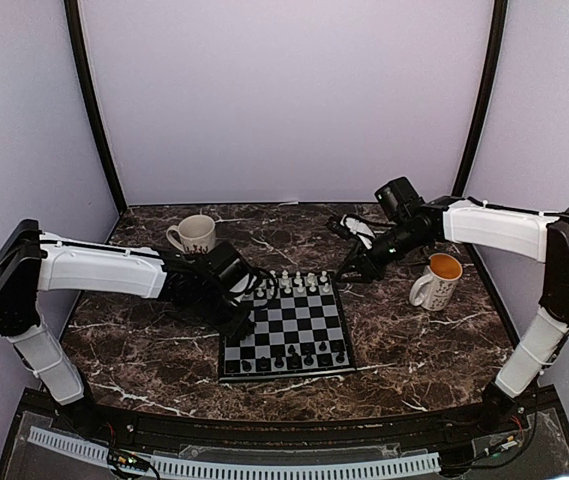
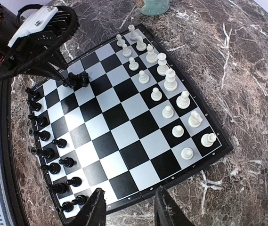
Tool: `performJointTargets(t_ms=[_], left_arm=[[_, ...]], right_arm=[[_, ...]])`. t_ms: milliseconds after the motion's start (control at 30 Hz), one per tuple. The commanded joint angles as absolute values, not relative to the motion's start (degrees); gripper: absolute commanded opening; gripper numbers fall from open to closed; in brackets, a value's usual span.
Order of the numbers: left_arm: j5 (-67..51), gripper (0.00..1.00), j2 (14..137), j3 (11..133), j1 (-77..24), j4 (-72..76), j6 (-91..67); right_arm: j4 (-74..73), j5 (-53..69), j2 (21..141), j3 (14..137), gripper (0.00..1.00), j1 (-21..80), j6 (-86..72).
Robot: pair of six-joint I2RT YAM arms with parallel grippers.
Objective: Set up the chess pieces on the board
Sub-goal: Pick up the pawn from the chessboard.
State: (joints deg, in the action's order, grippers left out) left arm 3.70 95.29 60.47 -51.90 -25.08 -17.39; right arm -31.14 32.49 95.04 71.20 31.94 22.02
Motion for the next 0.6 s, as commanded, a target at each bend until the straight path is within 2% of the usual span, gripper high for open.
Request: performJointTargets(t_ms=[0, 200, 567], left_arm=[[2.06, 0.22, 96.25, 62.78, -51.93, -28.31, -16.53], [0.82, 0.15, 97.53, 63.45, -51.94, -29.15, -16.38], [-0.76, 0.12, 98.06, 63.46, -52.03, -30.01, -16.52]], right_arm=[[-29.27, 32.47, 93.82, 70.16, 0.36, 32.21, 22.66], [-29.18, 32.54, 93.95, 69.90, 0.35, 32.07, 22.83], [-29.45, 32.91, 94.28, 69.96, 0.35, 31.93, 22.94]])
